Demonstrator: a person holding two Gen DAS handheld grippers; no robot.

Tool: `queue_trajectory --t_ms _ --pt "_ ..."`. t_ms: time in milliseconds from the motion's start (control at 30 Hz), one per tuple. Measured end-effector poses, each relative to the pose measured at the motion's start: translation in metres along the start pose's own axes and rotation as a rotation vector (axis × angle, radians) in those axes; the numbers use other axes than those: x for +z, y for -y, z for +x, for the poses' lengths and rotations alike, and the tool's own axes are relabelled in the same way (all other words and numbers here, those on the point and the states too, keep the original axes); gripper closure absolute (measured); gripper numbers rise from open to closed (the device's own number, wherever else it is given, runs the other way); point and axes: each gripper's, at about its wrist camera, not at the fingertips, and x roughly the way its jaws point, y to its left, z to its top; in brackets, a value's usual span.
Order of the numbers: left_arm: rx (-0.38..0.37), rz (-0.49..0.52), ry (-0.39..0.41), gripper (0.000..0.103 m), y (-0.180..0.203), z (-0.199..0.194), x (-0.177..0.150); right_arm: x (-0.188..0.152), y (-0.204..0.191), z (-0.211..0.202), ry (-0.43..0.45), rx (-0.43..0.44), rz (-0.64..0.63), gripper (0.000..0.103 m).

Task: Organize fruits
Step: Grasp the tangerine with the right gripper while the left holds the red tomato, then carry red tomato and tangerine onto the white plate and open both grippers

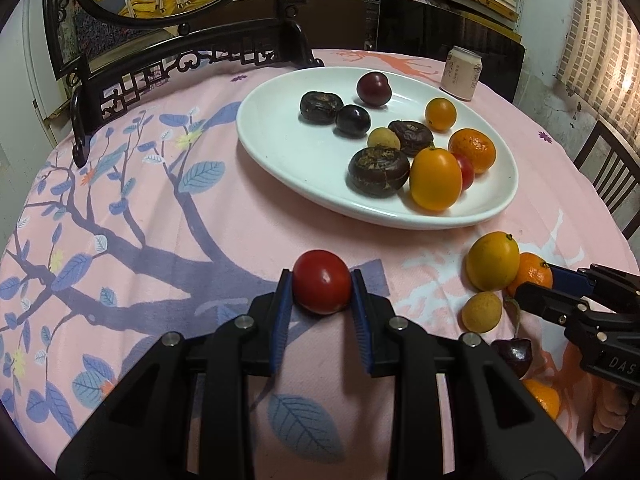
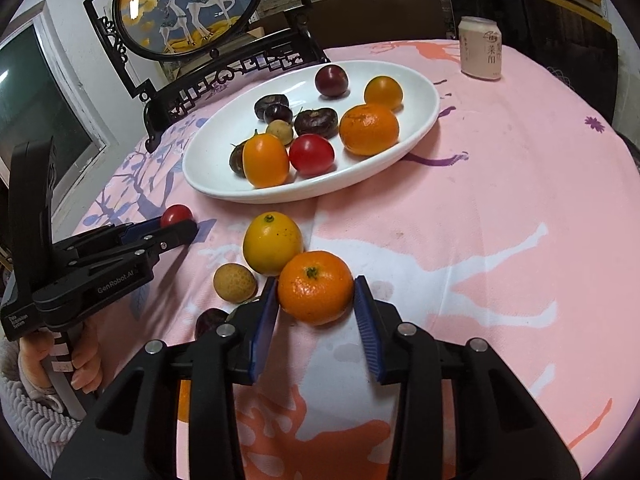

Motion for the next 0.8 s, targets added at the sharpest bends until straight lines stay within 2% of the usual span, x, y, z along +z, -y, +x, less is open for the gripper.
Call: queue_trajectory --t_ms 233,433,533,700,800 --pt "-0.005 -0.01 0.023 0.074 -0.001 -0.006 0.0 0.002 0.004 -0.008 0.02 -0.007 0.006 0.066" --pt "-0.015 -0.038 0.118 0.074 -0.006 -0.037 0.009 0.017 0.032 -0.053 0.19 0.029 0.136 0.066" --pt "-0.023 -0.059 0.135 0.074 -0.012 -0.041 0.027 0.029 0.038 -0.06 0.213 0.061 0.173 0.066" --pt "-0.041 -0.092 0.146 0.074 -0.017 -0.033 0.07 0.07 0.022 -0.057 0.205 0.089 0.135 0.066" --pt "-0.058 -0.119 0.155 0.074 -0.017 -0.022 0.093 0.093 0.009 -0.046 0.218 0.065 0.094 0.066"
